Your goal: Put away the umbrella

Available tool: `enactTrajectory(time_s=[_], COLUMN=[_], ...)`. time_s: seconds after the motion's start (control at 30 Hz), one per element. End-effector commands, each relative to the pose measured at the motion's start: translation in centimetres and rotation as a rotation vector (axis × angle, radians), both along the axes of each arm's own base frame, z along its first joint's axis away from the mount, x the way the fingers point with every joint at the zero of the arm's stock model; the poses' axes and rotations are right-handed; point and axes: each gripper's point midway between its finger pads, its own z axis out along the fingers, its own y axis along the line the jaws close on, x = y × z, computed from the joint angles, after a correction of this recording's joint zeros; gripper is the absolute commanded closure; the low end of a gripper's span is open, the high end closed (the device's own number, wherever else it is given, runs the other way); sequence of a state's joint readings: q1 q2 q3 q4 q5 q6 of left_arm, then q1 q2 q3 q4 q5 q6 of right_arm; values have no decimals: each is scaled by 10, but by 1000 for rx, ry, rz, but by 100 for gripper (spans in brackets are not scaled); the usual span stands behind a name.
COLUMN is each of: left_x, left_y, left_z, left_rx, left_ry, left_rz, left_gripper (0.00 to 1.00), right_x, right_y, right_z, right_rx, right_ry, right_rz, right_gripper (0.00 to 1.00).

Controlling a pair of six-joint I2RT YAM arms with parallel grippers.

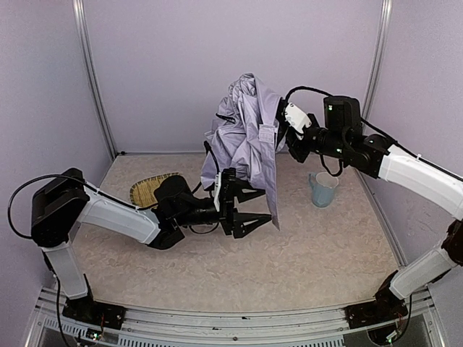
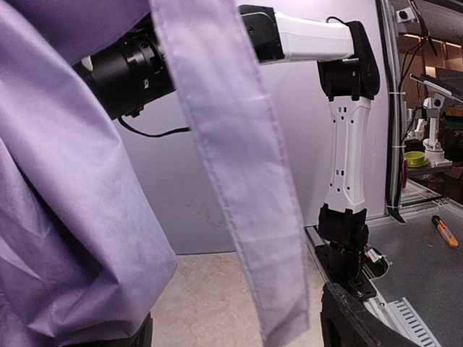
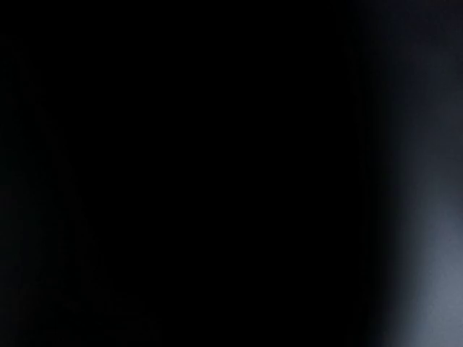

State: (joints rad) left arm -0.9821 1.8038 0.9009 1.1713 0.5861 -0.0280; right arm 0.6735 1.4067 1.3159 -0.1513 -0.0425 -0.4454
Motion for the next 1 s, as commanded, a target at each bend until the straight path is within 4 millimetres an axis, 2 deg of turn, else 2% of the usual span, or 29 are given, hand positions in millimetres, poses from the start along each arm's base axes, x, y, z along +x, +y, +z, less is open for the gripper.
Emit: enactTrajectory(time_s=[0.0, 0.1, 0.17, 0.23, 0.3, 0.4, 0.47, 0.5, 0.73, 0.77, 0.8, 0.83, 0.9, 0.97], left_x=[13, 8, 0, -9, -14, -22, -25, -25, -18, -17, -15, -14, -13, -12], left_y=[-5, -11, -11, -10, -8, -4, -3, -2, -2, -3, -4, -6, -10, -13], left_z=[-1, -3, -2, -2, -3, -5, -5, -6, -13, -15, -14, -14, -14, -14], left_rx=[-24, -24, -35, -38, -36, -30, -23, -20, -1, -1, -6, -10, -15, -21], left_ry=[23, 40, 32, 17, 12, -9, -13, -10, 1, 7, 14, 24, 31, 30], left_rz=[16, -30, -66, -100, -120, -154, -166, -166, -142, -142, -140, -144, -154, -157], left_gripper=[22, 23, 27, 41, 61, 80, 98, 100, 100, 92, 76, 66, 59, 60], right_x=[-4, -6, -6, -6, -6, -6, -6, -6, -6, -6, -6, -7, -8, -8], right_y=[12, 18, 20, 20, 20, 18, 18, 18, 17, 18, 18, 18, 19, 19], right_z=[39, 40, 39, 38, 38, 38, 37, 38, 33, 34, 33, 34, 35, 35], right_rx=[77, 73, 69, 65, 64, 64, 65, 68, 66, 67, 69, 72, 77, 79], right_ry=[-81, -83, -83, -80, -81, -83, -79, -78, -67, -67, -64, -63, -63, -61], right_rz=[31, 43, 44, 43, 41, 35, 36, 33, 26, 30, 32, 34, 39, 41], right_gripper=[100, 100, 100, 100, 100, 100, 100, 100, 100, 100, 100, 100, 100, 100])
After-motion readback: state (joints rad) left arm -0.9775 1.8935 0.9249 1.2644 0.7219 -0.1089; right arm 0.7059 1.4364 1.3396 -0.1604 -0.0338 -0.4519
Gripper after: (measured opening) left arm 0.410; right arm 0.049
